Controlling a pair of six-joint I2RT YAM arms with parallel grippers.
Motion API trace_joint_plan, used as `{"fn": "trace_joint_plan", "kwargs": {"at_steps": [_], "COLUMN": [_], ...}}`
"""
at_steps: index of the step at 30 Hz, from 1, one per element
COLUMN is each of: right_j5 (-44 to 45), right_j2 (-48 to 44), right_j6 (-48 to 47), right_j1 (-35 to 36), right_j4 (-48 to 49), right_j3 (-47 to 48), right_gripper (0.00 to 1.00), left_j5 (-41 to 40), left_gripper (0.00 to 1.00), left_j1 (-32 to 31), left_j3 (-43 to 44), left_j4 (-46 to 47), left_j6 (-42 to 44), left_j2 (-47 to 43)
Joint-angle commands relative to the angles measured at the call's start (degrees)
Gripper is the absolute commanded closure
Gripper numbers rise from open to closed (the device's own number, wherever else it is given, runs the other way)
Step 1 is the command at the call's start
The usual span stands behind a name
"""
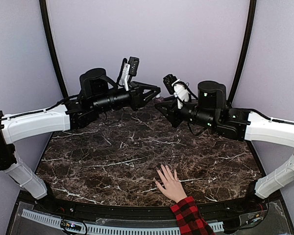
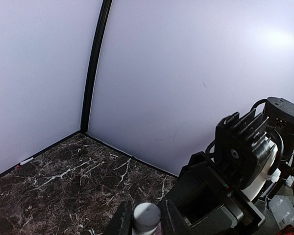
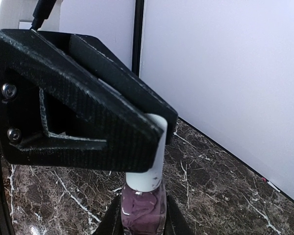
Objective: Paint the nails
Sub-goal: Screw the nail polish bottle cap onto the nail polish bottle.
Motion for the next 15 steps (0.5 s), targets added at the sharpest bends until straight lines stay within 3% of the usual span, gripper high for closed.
{"fn": "trace_joint_plan", "kwargs": {"at_steps": [1,6,12,15], "right_j5": [0.40,0.31,-1.15,-2.94], "right_j2": [-1.55,-1.71,-2.23,-2.90], "right_j6": [-0.29,-0.34,-0.83,-1.64], "right_j1": [0.48,0.42,0.42,0.25], "right_j4": [2.73,2.78,2.99,3.00], "right_j3": [1.21,1.02,0.53,0.46], "right_gripper": [1.00,1.00,1.00,1.00], "left_j5": [0.88,0.48,1.82,3.31], "left_gripper": [0.78,0.78,0.98,1.00], "left_j1": [0.01,0.01,0.03,0.01], "left_j3": [2.15,2.20,1.67,1.43], "left_j4": [-1.08,-1.29,-0.80,-0.81], "left_j6": [-0.02,-0.07,0.53,1.13], "left_j2": [0.42,0.53,0.18,0.16]}}
